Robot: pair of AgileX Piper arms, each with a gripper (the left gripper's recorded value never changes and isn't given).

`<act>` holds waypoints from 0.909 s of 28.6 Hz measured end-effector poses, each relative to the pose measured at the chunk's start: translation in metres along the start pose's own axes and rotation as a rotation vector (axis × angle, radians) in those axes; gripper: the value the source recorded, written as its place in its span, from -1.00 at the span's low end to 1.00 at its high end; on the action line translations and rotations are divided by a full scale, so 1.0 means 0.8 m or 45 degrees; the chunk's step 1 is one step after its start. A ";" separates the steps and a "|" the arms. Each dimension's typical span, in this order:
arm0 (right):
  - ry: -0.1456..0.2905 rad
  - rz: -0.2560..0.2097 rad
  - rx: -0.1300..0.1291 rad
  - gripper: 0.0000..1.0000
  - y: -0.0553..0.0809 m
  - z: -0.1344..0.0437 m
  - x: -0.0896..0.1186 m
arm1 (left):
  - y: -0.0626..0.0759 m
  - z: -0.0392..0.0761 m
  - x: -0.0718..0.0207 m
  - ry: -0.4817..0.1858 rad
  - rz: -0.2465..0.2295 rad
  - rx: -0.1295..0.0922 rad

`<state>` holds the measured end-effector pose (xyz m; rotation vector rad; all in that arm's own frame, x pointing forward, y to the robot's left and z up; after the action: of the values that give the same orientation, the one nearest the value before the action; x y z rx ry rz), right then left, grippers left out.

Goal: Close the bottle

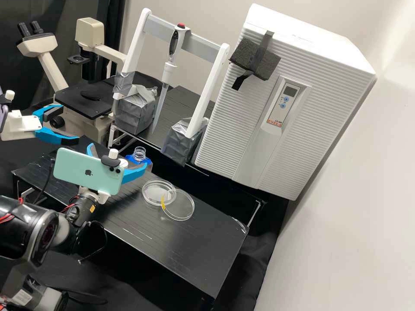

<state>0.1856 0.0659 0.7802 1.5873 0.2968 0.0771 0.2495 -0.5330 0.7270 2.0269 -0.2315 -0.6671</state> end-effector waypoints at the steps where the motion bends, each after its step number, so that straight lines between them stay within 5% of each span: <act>1: -0.009 0.001 0.005 1.00 -0.001 0.001 -0.001 | 0.000 0.000 0.000 0.000 0.001 0.000; 10: -0.051 -0.034 -0.056 1.00 -0.010 0.007 -0.002 | -0.005 -0.002 0.001 0.008 -0.017 -0.003; 26: -0.119 -0.010 -0.073 1.00 -0.007 0.022 0.011 | -0.004 -0.005 0.001 0.019 -0.014 -0.004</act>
<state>0.1972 0.0512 0.7726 1.5278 0.2256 0.0052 0.2521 -0.5284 0.7256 2.0310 -0.2108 -0.6584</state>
